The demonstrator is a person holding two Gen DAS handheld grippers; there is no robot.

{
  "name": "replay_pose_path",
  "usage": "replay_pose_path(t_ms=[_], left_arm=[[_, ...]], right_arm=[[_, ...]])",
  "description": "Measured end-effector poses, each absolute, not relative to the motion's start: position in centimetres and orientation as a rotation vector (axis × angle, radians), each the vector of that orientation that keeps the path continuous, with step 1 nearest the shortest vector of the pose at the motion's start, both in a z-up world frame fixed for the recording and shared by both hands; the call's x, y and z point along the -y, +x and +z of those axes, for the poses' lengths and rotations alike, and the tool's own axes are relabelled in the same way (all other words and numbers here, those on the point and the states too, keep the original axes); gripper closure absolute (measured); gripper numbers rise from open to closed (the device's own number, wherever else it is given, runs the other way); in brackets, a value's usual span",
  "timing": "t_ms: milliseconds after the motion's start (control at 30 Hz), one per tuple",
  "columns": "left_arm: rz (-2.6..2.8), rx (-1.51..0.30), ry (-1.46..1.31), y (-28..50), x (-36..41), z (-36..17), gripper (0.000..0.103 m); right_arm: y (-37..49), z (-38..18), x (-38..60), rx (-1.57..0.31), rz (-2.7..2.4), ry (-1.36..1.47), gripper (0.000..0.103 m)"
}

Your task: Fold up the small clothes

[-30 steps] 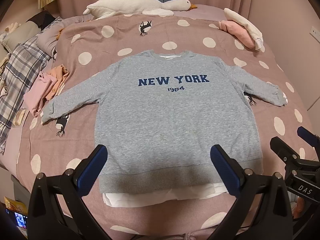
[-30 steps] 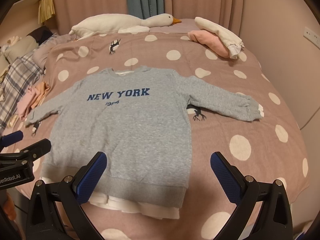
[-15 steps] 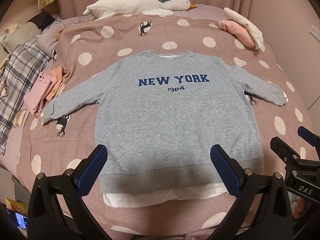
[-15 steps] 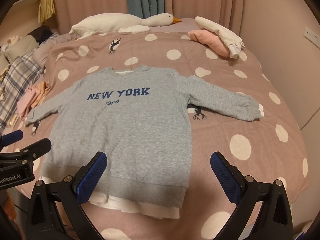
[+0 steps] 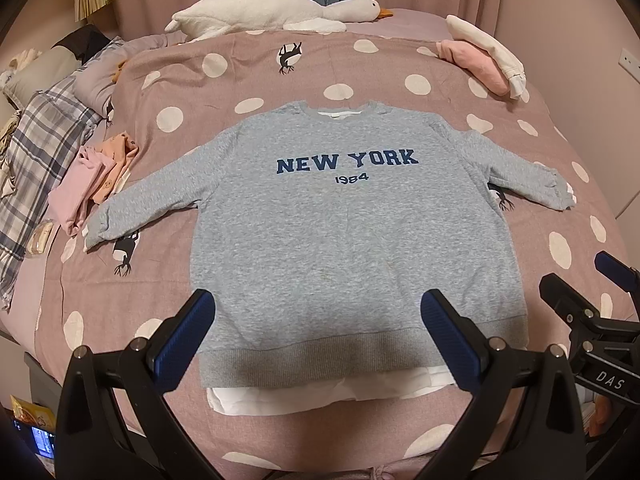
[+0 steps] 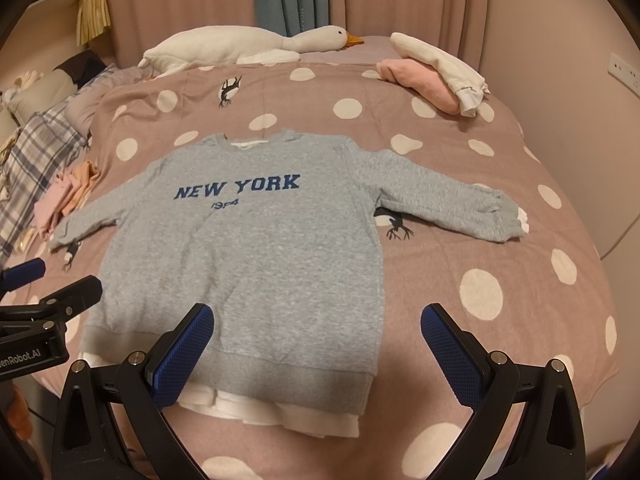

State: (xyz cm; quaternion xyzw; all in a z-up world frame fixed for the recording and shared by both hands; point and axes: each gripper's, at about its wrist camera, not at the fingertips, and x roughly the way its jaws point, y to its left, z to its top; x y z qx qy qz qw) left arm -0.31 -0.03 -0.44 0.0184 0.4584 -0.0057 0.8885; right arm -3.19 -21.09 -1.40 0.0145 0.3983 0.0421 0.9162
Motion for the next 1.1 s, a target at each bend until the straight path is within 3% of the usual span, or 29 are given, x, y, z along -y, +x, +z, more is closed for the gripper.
replay_pose_path(t_ms=[1100], left_arm=[[-0.011,-0.964,0.047,-0.26,-0.03,-0.77,0.000]], right_arm=[[-3.16,-1.72,20.81,-0.828,0.088,0.029,0.001]])
